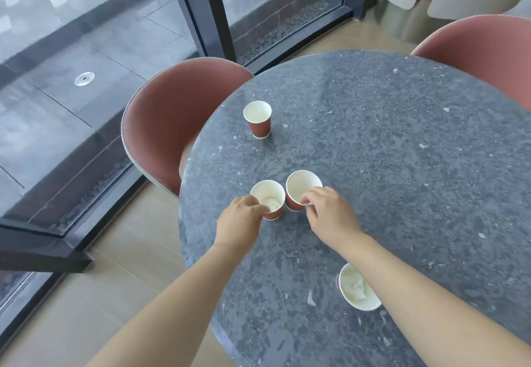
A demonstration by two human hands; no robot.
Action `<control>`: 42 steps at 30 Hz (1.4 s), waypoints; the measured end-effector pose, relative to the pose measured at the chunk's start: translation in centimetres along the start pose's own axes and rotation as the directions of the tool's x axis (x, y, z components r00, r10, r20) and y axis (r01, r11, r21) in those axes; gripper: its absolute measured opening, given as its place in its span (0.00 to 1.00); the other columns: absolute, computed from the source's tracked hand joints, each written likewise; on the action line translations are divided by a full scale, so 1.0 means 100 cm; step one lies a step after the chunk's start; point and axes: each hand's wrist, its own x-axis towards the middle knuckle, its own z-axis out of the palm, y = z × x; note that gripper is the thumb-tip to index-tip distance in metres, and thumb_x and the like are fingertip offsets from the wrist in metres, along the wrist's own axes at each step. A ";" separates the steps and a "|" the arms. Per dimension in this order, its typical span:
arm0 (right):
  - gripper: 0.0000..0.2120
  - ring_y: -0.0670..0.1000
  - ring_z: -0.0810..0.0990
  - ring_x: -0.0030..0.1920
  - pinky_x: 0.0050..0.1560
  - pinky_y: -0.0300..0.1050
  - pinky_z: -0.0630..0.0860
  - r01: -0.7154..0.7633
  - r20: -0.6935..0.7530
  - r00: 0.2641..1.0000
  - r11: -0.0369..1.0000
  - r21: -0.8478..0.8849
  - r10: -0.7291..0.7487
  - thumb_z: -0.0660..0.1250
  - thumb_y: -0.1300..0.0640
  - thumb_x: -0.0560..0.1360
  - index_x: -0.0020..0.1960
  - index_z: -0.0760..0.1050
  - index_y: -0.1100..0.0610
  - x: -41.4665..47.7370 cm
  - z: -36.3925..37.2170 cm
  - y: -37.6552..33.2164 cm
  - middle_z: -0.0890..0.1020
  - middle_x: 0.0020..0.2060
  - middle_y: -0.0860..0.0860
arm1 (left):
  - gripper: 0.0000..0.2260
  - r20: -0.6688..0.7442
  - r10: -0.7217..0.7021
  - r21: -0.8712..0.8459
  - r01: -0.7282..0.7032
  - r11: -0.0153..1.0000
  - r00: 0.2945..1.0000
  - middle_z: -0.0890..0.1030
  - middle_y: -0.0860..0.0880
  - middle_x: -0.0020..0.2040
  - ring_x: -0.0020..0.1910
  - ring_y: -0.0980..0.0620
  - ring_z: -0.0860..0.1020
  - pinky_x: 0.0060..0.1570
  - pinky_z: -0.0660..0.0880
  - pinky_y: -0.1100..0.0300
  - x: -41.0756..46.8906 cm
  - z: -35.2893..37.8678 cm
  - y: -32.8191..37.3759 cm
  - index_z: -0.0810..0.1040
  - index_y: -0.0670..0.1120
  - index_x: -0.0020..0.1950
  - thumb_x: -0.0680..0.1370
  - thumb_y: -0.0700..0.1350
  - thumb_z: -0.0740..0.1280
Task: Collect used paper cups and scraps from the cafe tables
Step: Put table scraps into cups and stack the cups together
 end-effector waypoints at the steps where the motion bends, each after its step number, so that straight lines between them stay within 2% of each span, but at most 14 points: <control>1: 0.08 0.55 0.75 0.49 0.39 0.42 0.67 -0.017 -0.013 1.000 1.000 -0.002 0.017 0.62 0.66 0.71 0.46 0.77 0.59 0.005 0.005 -0.003 0.81 0.45 0.52 | 0.12 0.014 0.013 0.004 -0.013 1.000 1.000 0.76 0.54 0.56 0.55 0.50 0.72 0.41 0.73 0.57 0.006 0.000 -0.006 0.78 0.57 0.57 0.78 0.44 0.62; 4: 0.07 0.54 0.75 0.48 0.39 0.43 0.69 -0.052 -0.053 0.997 0.999 0.009 0.053 0.63 0.66 0.72 0.46 0.77 0.58 0.019 0.014 -0.010 0.81 0.44 0.51 | 0.12 0.027 0.063 -0.031 -0.062 0.998 0.998 0.75 0.55 0.58 0.57 0.51 0.72 0.44 0.74 0.56 0.019 -0.006 -0.018 0.76 0.58 0.59 0.77 0.48 0.63; 8: 0.06 0.55 0.75 0.47 0.41 0.47 0.73 -0.091 -0.098 0.991 0.996 0.010 0.091 0.63 0.67 0.71 0.44 0.77 0.59 0.040 0.018 -0.018 0.81 0.43 0.52 | 0.17 -0.078 0.143 -0.130 -0.152 0.980 0.987 0.76 0.54 0.57 0.56 0.51 0.73 0.45 0.76 0.56 0.035 -0.025 -0.029 0.74 0.57 0.61 0.73 0.57 0.65; 13: 0.06 0.55 0.76 0.46 0.39 0.46 0.74 -0.123 -0.133 0.984 0.992 -0.003 0.122 0.65 0.67 0.70 0.43 0.77 0.58 0.055 0.023 -0.021 0.81 0.41 0.51 | 0.14 -0.096 0.147 -0.180 -0.162 0.970 0.985 0.77 0.55 0.55 0.56 0.51 0.74 0.44 0.73 0.58 0.066 -0.041 -0.037 0.73 0.58 0.60 0.76 0.57 0.60; 15: 0.06 0.55 0.76 0.46 0.39 0.45 0.72 -0.135 -0.138 0.982 0.991 -0.014 0.132 0.65 0.67 0.70 0.43 0.77 0.58 0.059 0.024 -0.022 0.81 0.41 0.50 | 0.14 -0.059 0.169 -0.193 -0.177 0.965 0.984 0.77 0.55 0.55 0.55 0.52 0.74 0.45 0.75 0.57 0.078 -0.044 -0.041 0.74 0.57 0.60 0.76 0.56 0.61; 18: 0.06 0.55 0.76 0.46 0.38 0.45 0.72 -0.142 -0.136 0.981 0.989 -0.025 0.138 0.65 0.66 0.70 0.43 0.77 0.58 0.062 0.026 -0.021 0.81 0.42 0.50 | 0.13 0.072 0.269 -0.152 -0.256 0.955 0.960 0.75 0.55 0.56 0.55 0.53 0.75 0.45 0.76 0.56 0.085 -0.040 -0.045 0.76 0.57 0.57 0.74 0.58 0.64; 19: 0.05 0.55 0.76 0.46 0.37 0.45 0.72 -0.144 -0.137 0.981 0.989 -0.026 0.140 0.66 0.66 0.70 0.43 0.77 0.58 0.063 0.026 -0.021 0.81 0.41 0.50 | 0.13 0.065 0.286 -0.137 -0.275 0.952 0.956 0.74 0.55 0.56 0.54 0.53 0.74 0.43 0.75 0.56 0.085 -0.037 -0.047 0.76 0.57 0.56 0.74 0.58 0.64; 24: 0.06 0.54 0.75 0.45 0.37 0.41 0.68 -0.145 -0.140 0.980 0.989 -0.016 0.141 0.66 0.66 0.71 0.44 0.77 0.58 0.068 0.021 -0.018 0.81 0.41 0.49 | 0.11 -0.087 0.213 -0.202 -0.227 0.953 0.973 0.75 0.55 0.55 0.54 0.54 0.75 0.38 0.73 0.60 0.098 -0.033 -0.046 0.76 0.56 0.54 0.76 0.57 0.61; 29: 0.05 0.53 0.75 0.45 0.39 0.40 0.67 -0.157 -0.140 0.978 0.988 -0.003 0.155 0.65 0.66 0.71 0.44 0.77 0.58 0.072 0.015 -0.015 0.80 0.41 0.50 | 0.12 -0.132 0.164 -0.133 -0.181 0.974 0.978 0.72 0.52 0.60 0.54 0.50 0.75 0.37 0.70 0.59 0.139 -0.043 -0.040 0.72 0.54 0.60 0.76 0.51 0.63; 33: 0.04 0.52 0.74 0.45 0.38 0.40 0.67 -0.176 -0.139 0.975 0.984 -0.006 0.174 0.65 0.65 0.72 0.44 0.77 0.58 0.075 0.011 -0.010 0.80 0.41 0.49 | 0.19 -0.092 0.065 -0.052 -0.070 0.996 0.994 0.68 0.49 0.66 0.59 0.45 0.73 0.39 0.73 0.53 0.175 -0.051 -0.039 0.66 0.52 0.66 0.76 0.46 0.63; 36: 0.04 0.52 0.75 0.45 0.37 0.39 0.65 -0.196 -0.151 0.970 0.981 -0.005 0.193 0.65 0.64 0.72 0.43 0.77 0.57 0.073 0.008 -0.005 0.80 0.41 0.49 | 0.20 -0.020 0.022 0.018 -0.022 1.000 1.000 0.68 0.49 0.67 0.60 0.45 0.72 0.43 0.73 0.51 0.192 -0.051 -0.041 0.66 0.52 0.68 0.77 0.46 0.63; 39: 0.04 0.51 0.75 0.44 0.35 0.39 0.65 -0.218 -0.164 0.963 0.976 -0.007 0.214 0.66 0.64 0.72 0.42 0.77 0.56 0.067 0.006 0.001 0.79 0.40 0.47 | 0.14 0.029 0.012 0.058 -0.013 0.998 1.000 0.73 0.49 0.62 0.58 0.45 0.73 0.43 0.72 0.52 0.200 -0.048 -0.042 0.73 0.52 0.62 0.78 0.44 0.62; 42: 0.04 0.51 0.75 0.44 0.34 0.42 0.71 -0.230 -0.166 0.959 0.973 0.012 0.229 0.66 0.65 0.71 0.42 0.77 0.57 0.060 0.002 0.004 0.80 0.40 0.48 | 0.09 0.040 0.033 0.051 -0.035 0.998 0.999 0.76 0.48 0.56 0.55 0.45 0.74 0.42 0.71 0.54 0.198 -0.046 -0.035 0.78 0.51 0.55 0.78 0.44 0.62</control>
